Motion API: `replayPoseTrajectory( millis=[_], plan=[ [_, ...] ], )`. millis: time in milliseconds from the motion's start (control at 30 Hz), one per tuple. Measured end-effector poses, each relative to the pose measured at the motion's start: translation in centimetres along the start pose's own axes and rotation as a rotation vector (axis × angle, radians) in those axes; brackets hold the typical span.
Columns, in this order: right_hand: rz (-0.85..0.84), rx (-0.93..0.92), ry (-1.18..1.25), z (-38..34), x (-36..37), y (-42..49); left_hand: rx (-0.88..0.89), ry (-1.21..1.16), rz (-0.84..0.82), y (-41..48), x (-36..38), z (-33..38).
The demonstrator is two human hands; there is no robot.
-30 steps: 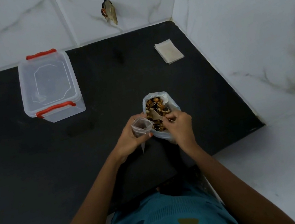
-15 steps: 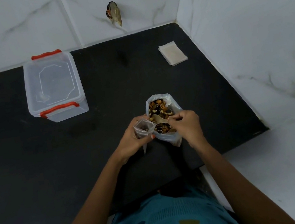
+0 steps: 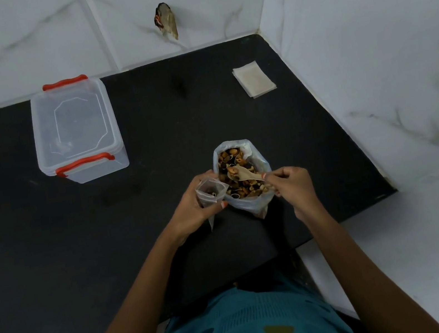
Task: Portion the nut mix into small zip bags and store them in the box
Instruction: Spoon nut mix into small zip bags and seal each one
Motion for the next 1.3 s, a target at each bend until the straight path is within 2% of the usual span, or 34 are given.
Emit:
replayPoseTrajectory(
  millis=[233,467,767,967,1067,1300],
  plan=[
    [-0.03,0.002,0.054,-0.5,-0.6,-0.6,0.017,0.049,0.054,-0.1,-0.3,0.3],
    [-0.107,-0.119,0.024,-3.1,-0.8,-3.2,0.058,0.139,0.123,0.1,-0.2,1.0],
    [-0.089,-0.414,-0.3,-4.4,1.1,-4.5,0.133,0.114,0.151,0.4,0.5,2.1],
    [-0.029,-0.769,-0.629,-3.8,3.2,-4.9,0.168,0.148,0.176,0.3,0.9,2.3],
    [0.059,-0.972,-0.783,-3.7,3.7,-4.9,0.178,0.111,0.176,0.1,1.1,2.5],
    [0.101,-1.096,-0.862,-3.2,3.3,-5.0,0.198,0.036,0.174,-0.3,1.2,2.6]
  ],
)
Point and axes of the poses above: each hand's wrist, its own y-axis towards the middle knuckle, its own x-axis out of the palm, z = x × y, the point moved 1 cm from there along y, towards the middle knuckle, and after that the axes turned 12 degrees about -z, right-handed, at the moved point
